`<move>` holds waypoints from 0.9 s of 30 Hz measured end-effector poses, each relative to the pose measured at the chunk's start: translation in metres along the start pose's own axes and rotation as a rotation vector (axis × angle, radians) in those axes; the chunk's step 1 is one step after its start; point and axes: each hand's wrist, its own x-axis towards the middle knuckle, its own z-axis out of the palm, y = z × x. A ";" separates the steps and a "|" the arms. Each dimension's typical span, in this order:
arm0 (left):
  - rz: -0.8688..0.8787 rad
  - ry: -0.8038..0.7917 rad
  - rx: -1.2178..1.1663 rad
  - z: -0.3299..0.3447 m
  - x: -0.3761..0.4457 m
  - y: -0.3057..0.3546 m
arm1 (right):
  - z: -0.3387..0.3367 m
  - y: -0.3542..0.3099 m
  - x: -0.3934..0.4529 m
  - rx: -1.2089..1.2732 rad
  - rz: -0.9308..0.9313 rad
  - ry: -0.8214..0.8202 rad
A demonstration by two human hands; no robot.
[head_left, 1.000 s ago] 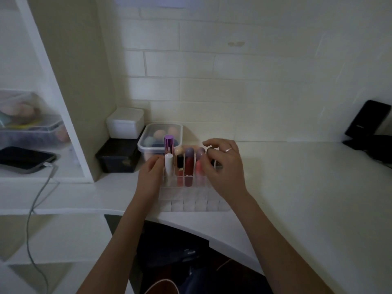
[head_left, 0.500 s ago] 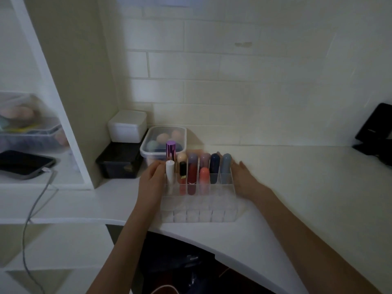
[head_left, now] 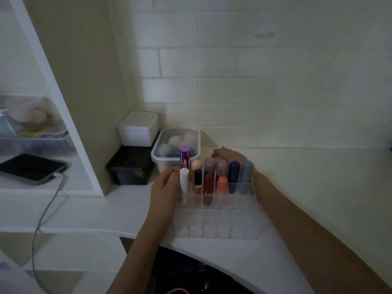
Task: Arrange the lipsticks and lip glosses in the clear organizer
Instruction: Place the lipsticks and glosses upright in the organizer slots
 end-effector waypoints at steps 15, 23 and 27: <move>-0.010 -0.020 -0.003 -0.001 -0.003 0.005 | -0.017 -0.030 -0.074 0.681 0.242 0.653; -0.057 -0.052 -0.007 -0.002 -0.010 0.010 | -0.022 -0.039 -0.115 0.576 0.259 1.038; -0.048 -0.059 -0.023 -0.003 -0.011 0.011 | -0.029 -0.056 -0.127 0.583 0.234 1.211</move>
